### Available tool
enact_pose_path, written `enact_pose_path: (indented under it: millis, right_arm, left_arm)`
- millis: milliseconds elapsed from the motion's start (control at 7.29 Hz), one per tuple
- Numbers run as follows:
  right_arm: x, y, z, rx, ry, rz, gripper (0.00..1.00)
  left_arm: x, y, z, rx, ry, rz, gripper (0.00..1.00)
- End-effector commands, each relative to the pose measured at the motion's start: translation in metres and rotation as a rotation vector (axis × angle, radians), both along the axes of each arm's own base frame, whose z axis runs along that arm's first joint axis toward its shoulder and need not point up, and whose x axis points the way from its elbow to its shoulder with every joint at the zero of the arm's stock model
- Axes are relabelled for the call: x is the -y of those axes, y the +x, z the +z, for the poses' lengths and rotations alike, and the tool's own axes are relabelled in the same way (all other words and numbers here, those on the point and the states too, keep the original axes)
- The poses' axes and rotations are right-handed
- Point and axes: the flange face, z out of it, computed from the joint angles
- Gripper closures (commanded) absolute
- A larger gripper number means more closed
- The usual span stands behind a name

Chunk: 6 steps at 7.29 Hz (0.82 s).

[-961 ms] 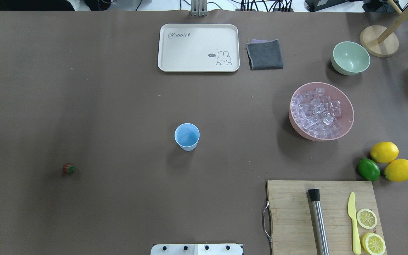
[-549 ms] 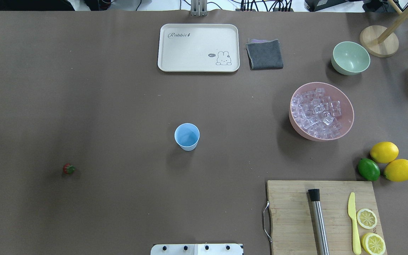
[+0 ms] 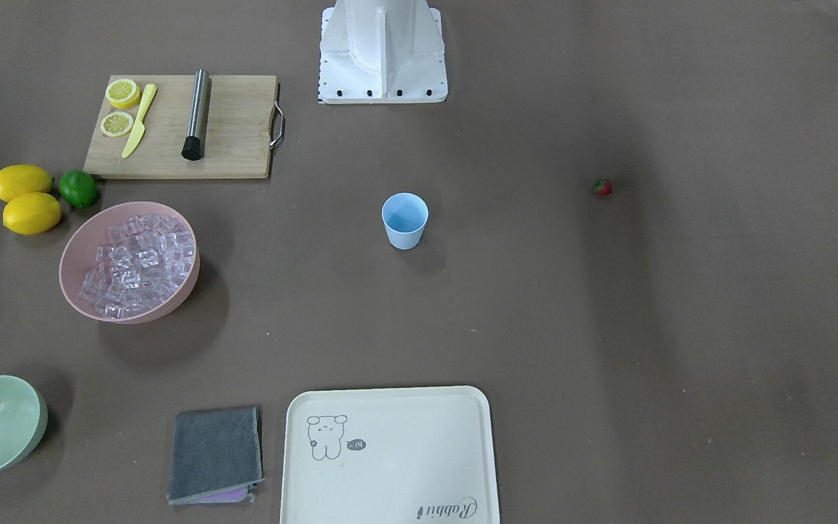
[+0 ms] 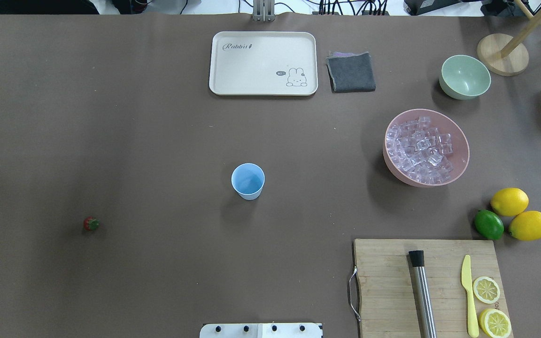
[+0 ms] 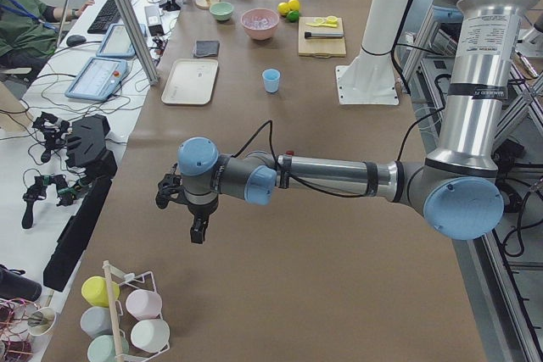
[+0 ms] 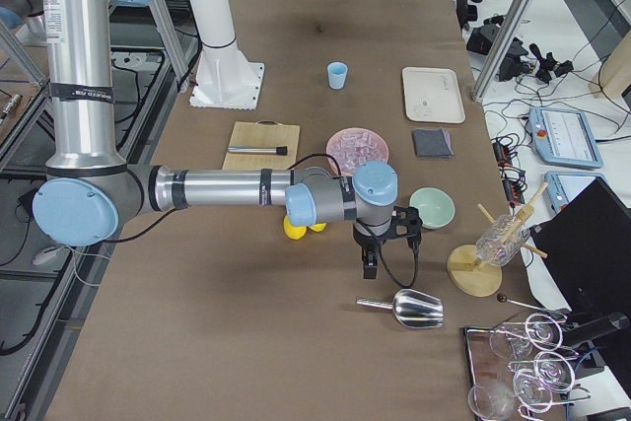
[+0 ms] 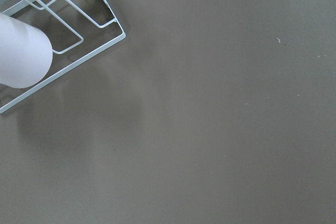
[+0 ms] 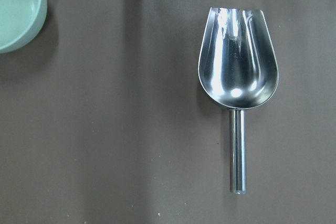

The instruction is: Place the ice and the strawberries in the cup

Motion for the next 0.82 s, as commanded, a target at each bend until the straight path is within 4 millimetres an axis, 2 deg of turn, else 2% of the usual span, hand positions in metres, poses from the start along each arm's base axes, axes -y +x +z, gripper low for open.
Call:
enact_pose_path:
  millis: [0,275,686]
  right_arm:
    - [0.001,-0.002,-0.004,0.022,0.003,-0.004,0.02]
    - [0.002,-0.008,-0.013,0.113,0.001,-0.021,0.08]
    - [0.001,-0.008,-0.013,0.112,0.005,-0.022,0.0]
  left_arm:
    - [0.004,0.0,-0.004,0.0,0.008,0.0,0.02]
    - [0.004,0.0,-0.004,0.001,0.006,-0.001,0.02]
    - [0.004,0.001,-0.003,0.001,0.003,0.001,0.02]
